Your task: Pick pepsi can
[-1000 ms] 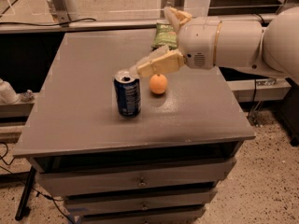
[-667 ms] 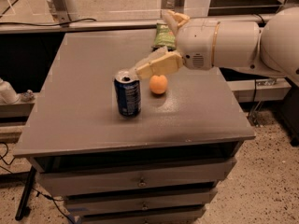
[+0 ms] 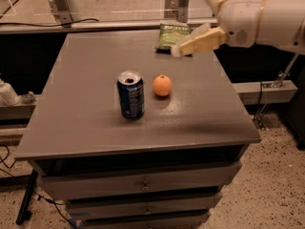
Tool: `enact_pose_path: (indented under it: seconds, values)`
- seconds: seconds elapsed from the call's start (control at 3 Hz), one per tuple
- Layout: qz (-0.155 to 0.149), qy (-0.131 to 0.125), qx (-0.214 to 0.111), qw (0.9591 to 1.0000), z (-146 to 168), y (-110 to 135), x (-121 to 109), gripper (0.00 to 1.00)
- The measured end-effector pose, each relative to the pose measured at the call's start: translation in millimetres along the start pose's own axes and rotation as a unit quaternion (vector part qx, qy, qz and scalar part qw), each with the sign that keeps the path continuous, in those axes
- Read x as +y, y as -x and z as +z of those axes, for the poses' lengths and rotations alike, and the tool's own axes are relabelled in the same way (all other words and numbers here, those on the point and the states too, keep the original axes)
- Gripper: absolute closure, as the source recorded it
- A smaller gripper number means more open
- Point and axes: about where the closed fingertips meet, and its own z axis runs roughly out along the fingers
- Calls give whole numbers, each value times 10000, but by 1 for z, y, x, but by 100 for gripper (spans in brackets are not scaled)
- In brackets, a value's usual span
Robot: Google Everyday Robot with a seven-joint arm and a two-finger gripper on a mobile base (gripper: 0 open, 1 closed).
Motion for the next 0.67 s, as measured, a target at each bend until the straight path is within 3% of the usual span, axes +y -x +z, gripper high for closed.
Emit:
enact_pose_path:
  seconds: [0.33,0.67]
  values:
    - [29,365,195,9991,-27,-22,31,0]
    - [112,314,189,9993,-23,-22,28,0]
